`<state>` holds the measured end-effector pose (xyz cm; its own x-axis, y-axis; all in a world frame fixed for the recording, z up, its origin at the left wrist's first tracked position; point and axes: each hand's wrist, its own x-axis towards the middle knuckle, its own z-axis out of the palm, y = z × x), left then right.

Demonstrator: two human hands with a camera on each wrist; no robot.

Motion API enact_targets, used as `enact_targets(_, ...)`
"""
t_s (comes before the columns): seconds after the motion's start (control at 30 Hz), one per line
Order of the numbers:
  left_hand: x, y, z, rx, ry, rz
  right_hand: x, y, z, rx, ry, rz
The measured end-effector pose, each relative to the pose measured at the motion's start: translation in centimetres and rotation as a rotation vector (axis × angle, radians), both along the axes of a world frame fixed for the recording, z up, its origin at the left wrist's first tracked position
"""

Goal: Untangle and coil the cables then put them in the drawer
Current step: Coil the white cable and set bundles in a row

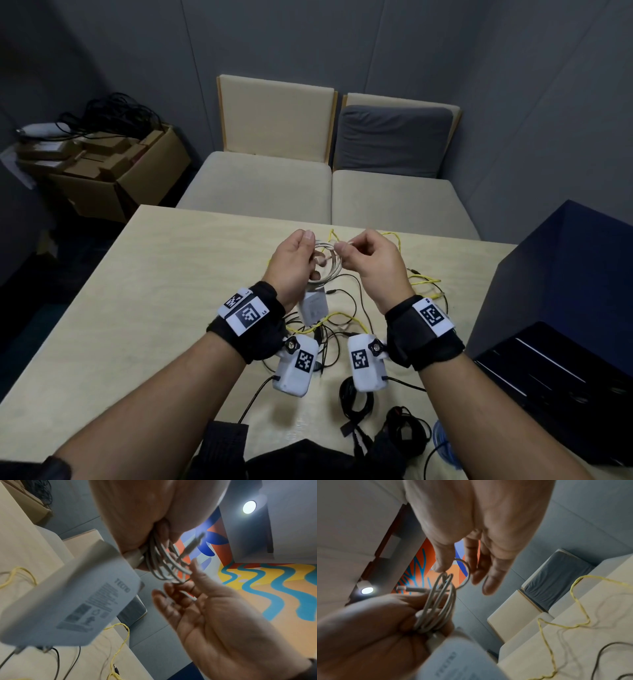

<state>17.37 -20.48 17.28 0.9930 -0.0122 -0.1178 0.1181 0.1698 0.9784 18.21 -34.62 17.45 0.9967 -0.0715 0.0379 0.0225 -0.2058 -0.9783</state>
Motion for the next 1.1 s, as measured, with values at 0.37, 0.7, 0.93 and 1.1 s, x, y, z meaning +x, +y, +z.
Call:
enact_targets(0.37,0.1,-0.8,-0.3,-0.030,0.056,-0.023,0.1,-0.2,-1.4,-0.232,0.125,0.163)
enact_targets(0.7,0.0,-0.8,-0.8,0.084,-0.023,-0.060,0.1,0.3,-0.9,-0.051,0.356,0.100)
enact_targets(0.93,0.5,-0.4,-1.6,0.101,-0.018,0.029,-0.1,0.0,0.8,-0.547,0.217,0.144)
enact_targets(1.1,0.6,-0.4,-1.6,0.214,-0.044,0.013,-0.6,-0.3,2.9,-0.373,-0.121,0.202)
